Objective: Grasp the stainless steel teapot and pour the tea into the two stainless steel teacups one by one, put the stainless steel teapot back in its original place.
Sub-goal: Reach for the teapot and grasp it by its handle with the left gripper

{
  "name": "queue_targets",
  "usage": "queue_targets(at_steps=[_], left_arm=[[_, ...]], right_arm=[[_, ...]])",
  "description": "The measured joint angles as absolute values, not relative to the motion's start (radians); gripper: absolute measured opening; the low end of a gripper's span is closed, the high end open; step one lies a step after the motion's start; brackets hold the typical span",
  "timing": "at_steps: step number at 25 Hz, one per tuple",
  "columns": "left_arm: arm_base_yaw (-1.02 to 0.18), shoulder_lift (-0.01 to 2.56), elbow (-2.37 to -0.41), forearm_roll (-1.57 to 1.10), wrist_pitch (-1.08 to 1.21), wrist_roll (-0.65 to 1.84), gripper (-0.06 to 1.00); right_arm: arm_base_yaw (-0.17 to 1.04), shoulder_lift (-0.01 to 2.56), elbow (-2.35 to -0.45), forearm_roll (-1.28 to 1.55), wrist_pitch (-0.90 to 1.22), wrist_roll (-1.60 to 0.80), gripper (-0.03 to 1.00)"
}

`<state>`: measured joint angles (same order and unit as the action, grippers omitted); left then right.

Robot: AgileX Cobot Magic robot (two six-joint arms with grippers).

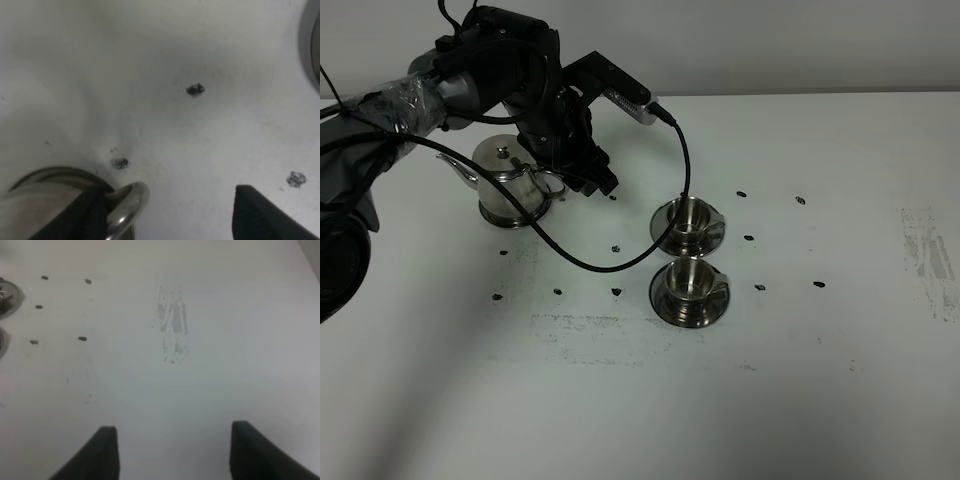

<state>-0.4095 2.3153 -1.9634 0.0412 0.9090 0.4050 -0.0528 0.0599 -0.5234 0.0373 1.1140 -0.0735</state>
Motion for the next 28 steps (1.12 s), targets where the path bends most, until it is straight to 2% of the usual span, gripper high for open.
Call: queue_targets(at_steps=[13,28], left_arm=[[-0.418,2.296,-1.963,0.055,0.958,0.423,0.52],[-0.428,2.322,-1.963,0.066,0.835,0.42,0.52]], right_arm=[[-0.053,0.06,-0.523,0.037,1.114,-0.073,0.48],[-0.053,0.06,-0.523,0.037,1.114,-0.073,0.48]])
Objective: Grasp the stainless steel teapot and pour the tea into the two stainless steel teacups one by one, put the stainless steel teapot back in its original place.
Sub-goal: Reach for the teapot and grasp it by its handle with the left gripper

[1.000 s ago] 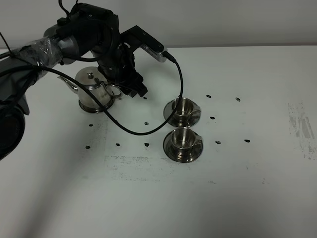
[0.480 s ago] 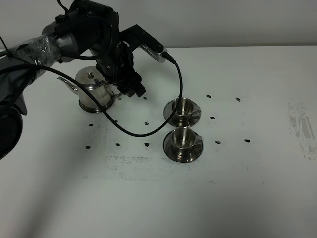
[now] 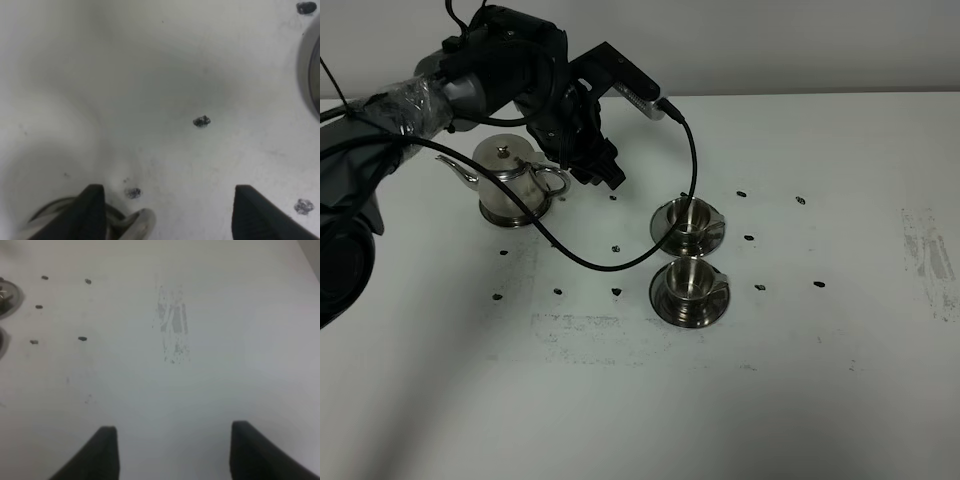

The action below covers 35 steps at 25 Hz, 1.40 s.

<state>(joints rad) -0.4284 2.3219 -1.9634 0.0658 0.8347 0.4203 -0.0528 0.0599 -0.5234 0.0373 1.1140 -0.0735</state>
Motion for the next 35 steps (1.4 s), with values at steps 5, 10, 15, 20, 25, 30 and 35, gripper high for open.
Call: queue_targets(at_steps=[5,10,15,20,25,30,35], left_arm=[[-0.428,2.338,-1.963,0.069,0.831,0.414,0.52],[-0.428,2.339,-1.963,0.069,0.878,0.397,0.52],[-0.43,2.339,-1.963,0.067,0.996,0.395,0.52],[-0.43,2.338,-1.963,0.069,1.112,0.393,0.52],[-0.43,2.304,-1.963,0.086,1.191,0.402,0.52],[-0.438,2.255,-1.96,0.121,1.191,0.417,0.52],[-0.49,2.098,-1.786,0.122,1.073,0.417,0.52]], right_arm=[[-0.053,0.06,-0.523,0.037,1.114,-0.073,0.48],[-0.053,0.06,-0.523,0.037,1.113,-0.073,0.48],[-0.053,0.06,-0.523,0.037,1.114,-0.073,0.48],[-0.053,0.06,-0.523,0.037,1.114,-0.073,0.48],[-0.053,0.06,-0.523,0.037,1.114,-0.073,0.48],[-0.053,0.06,-0.523,0.037,1.114,-0.073,0.48],[-0.053,0.06,-0.523,0.037,1.114,-0.073,0.48]])
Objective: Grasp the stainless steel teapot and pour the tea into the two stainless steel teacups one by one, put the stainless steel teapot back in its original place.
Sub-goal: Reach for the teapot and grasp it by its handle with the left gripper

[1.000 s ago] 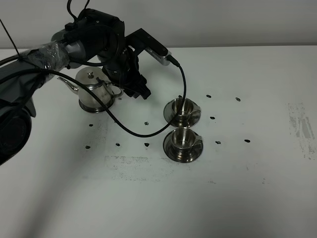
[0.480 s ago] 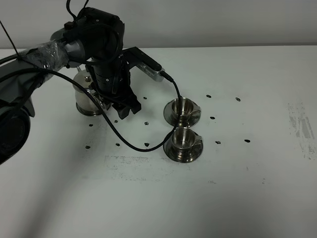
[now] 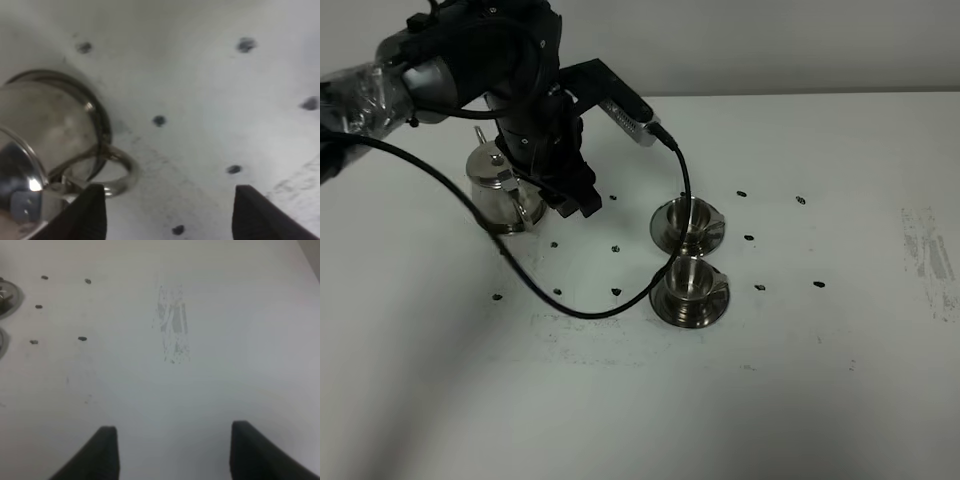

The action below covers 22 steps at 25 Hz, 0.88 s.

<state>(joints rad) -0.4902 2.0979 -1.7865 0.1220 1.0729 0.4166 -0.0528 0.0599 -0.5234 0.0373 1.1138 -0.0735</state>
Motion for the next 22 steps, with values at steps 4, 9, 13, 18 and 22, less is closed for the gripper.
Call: queue_targets(at_steps=[4,9,13,18,22], left_arm=[[-0.526,1.94,-1.591,0.144,0.902,0.331,0.52],[-0.542,1.841,-1.379,0.22,0.688,0.074,0.52],[-0.543,1.84,-1.258,0.269,0.517,-0.13,0.52],[-0.543,1.878,-1.213,0.337,0.327,-0.306,0.5],[-0.541,1.939,-1.213,0.338,0.265,-0.357,0.47]], right_arm=[[-0.053,0.06,-0.523,0.037,1.113,-0.073,0.48],[-0.053,0.06,-0.523,0.037,1.113,-0.073,0.48],[-0.053,0.06,-0.523,0.037,1.113,-0.073,0.48],[-0.053,0.06,-0.523,0.037,1.113,-0.073,0.48],[-0.053,0.06,-0.523,0.037,1.113,-0.073,0.48]])
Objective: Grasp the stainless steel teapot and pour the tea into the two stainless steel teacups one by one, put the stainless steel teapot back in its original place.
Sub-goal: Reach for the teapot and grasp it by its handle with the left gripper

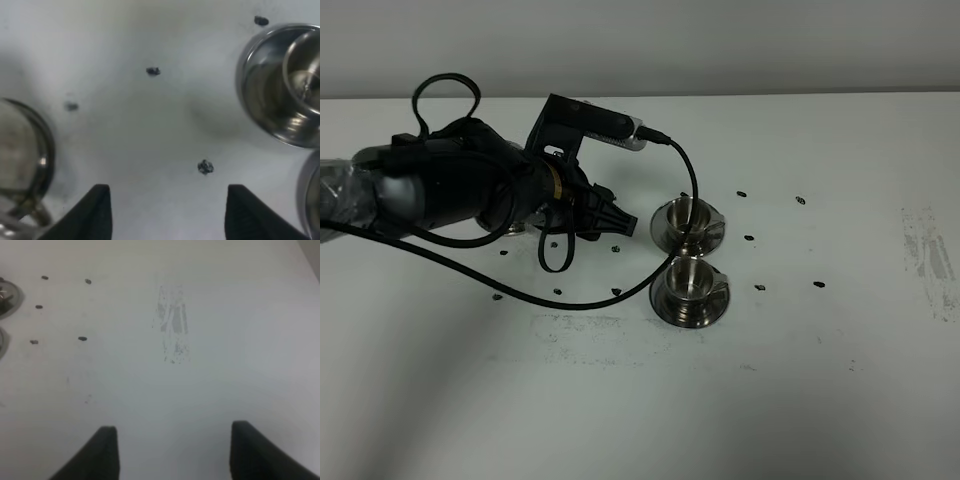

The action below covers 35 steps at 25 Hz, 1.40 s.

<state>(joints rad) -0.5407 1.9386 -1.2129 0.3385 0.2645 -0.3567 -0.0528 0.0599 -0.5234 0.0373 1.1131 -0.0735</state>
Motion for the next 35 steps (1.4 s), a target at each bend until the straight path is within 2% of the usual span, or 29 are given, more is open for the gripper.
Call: queue_targets(at_steps=[16,35], left_arm=[[-0.47,1.972,-1.212,0.344,0.268,-0.393,0.46],[-0.445,1.972,-1.212,0.407,0.449,-0.356,0.46]], right_arm=[[-0.053,0.06,-0.523,0.037,1.113,-0.073,0.48],[-0.053,0.06,-0.523,0.037,1.113,-0.073,0.48]])
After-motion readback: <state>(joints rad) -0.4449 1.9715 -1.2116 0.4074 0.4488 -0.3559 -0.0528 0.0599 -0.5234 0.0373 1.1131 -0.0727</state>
